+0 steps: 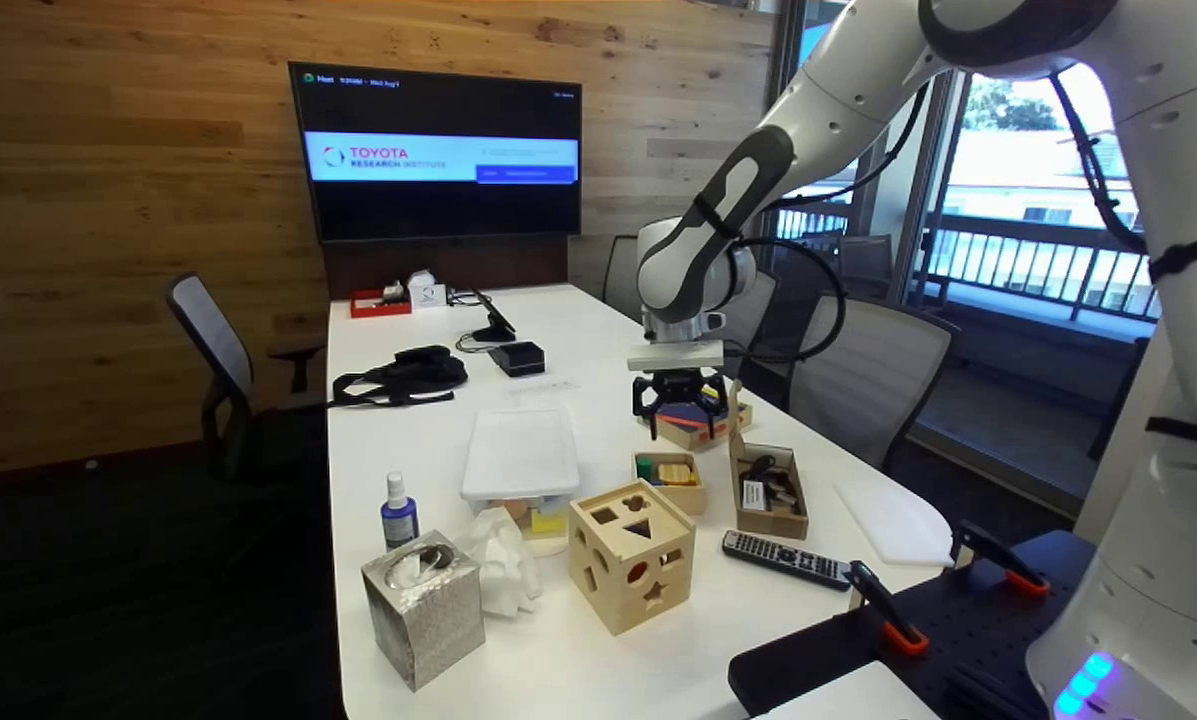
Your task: Clean the remote with a paper towel
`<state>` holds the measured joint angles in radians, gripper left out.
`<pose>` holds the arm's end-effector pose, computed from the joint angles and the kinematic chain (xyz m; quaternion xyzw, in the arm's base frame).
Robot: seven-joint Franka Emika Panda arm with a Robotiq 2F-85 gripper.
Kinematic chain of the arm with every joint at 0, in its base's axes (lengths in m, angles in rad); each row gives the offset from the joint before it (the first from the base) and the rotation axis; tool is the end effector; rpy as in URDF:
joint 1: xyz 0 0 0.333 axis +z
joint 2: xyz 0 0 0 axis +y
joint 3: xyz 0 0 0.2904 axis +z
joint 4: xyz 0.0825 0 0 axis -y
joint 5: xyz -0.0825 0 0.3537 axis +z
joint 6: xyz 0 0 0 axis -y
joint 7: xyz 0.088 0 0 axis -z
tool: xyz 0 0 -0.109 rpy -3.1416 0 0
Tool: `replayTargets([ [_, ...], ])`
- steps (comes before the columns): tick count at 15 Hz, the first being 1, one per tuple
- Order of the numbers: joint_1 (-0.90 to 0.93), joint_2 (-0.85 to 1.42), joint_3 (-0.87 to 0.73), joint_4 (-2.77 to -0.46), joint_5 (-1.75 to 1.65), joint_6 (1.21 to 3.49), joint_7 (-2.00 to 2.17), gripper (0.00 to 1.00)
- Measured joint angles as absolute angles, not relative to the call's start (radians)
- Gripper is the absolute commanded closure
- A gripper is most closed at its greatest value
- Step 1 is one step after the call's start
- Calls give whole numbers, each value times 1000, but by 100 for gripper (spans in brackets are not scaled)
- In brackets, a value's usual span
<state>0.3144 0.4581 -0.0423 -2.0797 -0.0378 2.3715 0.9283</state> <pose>0.5203 0.1444 0.1908 0.9482 -0.3059 -0.0563 0.0646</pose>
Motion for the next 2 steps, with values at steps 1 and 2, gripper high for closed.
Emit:
replayTargets([
  [1,305,427,-41,-2123,-38,2378,928,0],
  [2,297,398,-39,-2164,-38,2386,928,0],
])
